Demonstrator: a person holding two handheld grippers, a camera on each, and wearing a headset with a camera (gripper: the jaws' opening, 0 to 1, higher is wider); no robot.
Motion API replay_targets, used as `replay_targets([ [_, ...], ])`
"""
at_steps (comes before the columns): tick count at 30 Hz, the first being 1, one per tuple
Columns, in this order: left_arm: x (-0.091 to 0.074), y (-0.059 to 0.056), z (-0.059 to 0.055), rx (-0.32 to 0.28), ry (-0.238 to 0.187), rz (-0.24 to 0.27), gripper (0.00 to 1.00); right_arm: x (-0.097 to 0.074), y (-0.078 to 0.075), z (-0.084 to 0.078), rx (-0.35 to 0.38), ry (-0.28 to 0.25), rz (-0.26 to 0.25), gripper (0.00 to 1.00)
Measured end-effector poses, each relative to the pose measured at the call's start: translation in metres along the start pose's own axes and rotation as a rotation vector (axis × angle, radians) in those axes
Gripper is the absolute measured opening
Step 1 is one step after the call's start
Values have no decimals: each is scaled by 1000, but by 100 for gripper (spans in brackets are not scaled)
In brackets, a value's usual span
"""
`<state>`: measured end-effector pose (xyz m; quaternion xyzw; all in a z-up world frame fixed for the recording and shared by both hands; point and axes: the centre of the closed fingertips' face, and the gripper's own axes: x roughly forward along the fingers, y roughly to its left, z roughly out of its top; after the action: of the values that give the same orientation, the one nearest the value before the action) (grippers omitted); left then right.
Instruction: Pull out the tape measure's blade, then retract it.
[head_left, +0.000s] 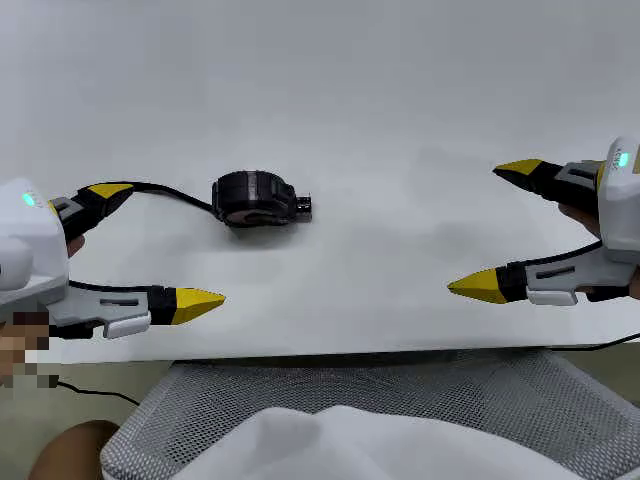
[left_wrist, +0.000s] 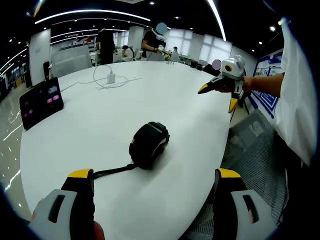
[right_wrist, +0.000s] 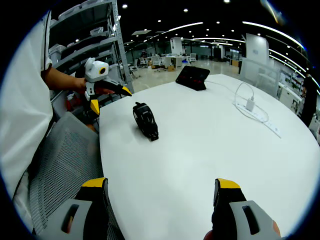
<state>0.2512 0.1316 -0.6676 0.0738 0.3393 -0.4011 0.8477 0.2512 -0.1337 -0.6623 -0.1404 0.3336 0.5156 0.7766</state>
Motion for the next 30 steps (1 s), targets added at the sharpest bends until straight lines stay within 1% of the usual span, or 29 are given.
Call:
replay_targets([
  [1,0,0,0,0,2,1,99,0,0,1,-2,-3,-1,87],
  [2,0,2,1,13,-2,7,99,0,0,1,-3,-6,-3,87],
  [4,-1,1,1,4,-3,5,99,0,-1,2,0,-8,-3,86],
  [7,-1,2,1,11,-2,7,99,0,-3,2,-7,-11,-14,87],
  [15,-1,5,2,9,-5,16,99,0,-3,0,-9,-3,-9,85],
  [25,0,5,1,15,0,7,98,1,-6,0,-5,-6,-7,83],
  [30,3,5,4,47,10,-7,97,6,-7,3,-16,-6,2,83],
])
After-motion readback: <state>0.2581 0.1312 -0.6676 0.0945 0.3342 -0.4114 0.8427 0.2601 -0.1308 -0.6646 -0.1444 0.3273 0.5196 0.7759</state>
